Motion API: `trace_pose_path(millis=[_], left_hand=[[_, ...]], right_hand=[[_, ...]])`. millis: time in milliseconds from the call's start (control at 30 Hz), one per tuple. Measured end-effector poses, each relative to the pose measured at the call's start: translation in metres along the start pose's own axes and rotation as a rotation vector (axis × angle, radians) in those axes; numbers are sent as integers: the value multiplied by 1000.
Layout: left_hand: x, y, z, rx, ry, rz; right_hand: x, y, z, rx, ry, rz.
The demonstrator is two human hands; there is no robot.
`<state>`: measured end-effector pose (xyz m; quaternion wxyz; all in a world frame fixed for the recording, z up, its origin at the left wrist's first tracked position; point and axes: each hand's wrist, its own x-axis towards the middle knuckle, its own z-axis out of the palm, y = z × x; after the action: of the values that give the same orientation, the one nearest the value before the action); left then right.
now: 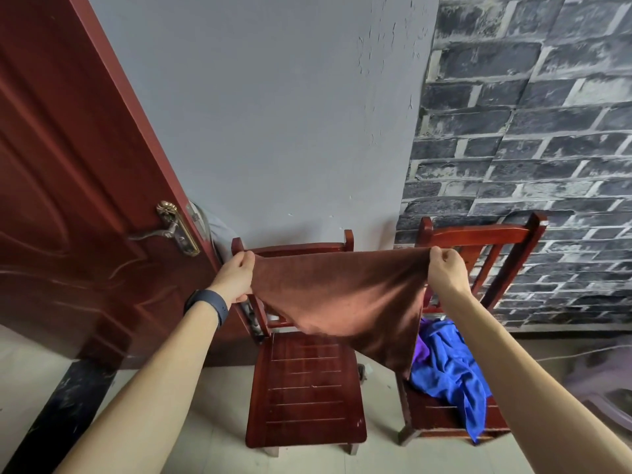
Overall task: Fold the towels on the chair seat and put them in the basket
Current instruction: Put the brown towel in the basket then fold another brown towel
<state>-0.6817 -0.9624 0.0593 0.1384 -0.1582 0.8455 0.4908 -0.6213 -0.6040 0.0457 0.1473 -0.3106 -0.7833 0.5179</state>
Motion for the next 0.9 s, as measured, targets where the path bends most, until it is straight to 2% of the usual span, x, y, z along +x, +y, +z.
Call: trace_pose_path(millis=[167,267,333,400,467,567,667,800,900], left_hand=[[-3,-12,-6,56,-96,-100],[-11,-19,-10,-124,-186,-152],[-15,-27,-14,-226,-289,-98],[-19,-36,-15,-153,-417,-12],[-21,-44,-12,89,-458,63],[-16,-58,-11,417,-334,175],[-9,-71,-20,504,-171,245],[-4,-81,-36,467,-88,285],[-2,-82,-40,262,-115,295]], right_hand=[[-3,19,4,-123,-82,49],[-8,27,7,-152,-80,77],[-9,32,12,-86,-83,116],[-12,34,14,27,-142,152],[-18,36,16,95,-244,164],[-27,39,18,-37,-329,71],[-34,43,18,-169,-318,-52],[-43,41,20,-294,-262,-143],[-51,40,25,-336,-214,-213]])
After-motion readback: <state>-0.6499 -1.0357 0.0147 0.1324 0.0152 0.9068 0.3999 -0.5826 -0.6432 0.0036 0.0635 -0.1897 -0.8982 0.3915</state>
